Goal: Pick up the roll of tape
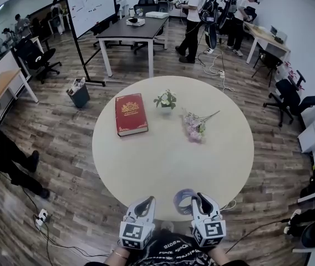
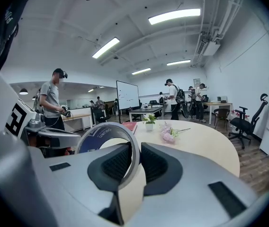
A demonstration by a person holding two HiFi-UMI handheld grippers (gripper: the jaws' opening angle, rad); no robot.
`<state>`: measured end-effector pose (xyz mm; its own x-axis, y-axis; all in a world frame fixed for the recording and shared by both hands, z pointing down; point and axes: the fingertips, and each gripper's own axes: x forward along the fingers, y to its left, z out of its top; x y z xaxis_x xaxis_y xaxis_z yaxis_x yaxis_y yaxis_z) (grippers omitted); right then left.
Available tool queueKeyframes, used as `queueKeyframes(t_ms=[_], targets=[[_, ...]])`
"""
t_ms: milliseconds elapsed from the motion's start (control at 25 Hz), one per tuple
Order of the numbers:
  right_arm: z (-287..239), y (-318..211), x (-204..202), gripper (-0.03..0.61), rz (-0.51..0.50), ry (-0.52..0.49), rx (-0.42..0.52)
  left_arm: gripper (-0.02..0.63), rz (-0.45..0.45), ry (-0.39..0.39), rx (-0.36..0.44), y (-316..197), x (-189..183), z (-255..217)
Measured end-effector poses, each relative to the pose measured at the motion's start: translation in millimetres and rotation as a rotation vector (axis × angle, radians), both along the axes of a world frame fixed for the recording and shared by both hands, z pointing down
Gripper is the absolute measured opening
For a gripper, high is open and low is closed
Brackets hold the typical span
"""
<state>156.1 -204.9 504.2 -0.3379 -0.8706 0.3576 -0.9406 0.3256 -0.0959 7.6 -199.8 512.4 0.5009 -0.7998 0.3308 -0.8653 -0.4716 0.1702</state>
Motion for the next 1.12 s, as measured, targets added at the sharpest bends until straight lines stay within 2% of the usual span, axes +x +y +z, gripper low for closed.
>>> queueKeyframes(t_ms=[360, 720, 1120], targets=[[2, -2, -5, 0.066, 0.005, 0.012, 0.000, 0.020, -0.001, -0.010, -0.005, 0, -9, 1], [8, 3, -14, 0.064, -0.024, 0.096, 0.004, 0.020, -0.027, -0.014, 0.001, 2, -22, 0], [7, -1, -23, 0.064, -0.026, 0.098, 0.014, 0.020, -0.039, -0.020, 0.005, -2, -33, 1]])
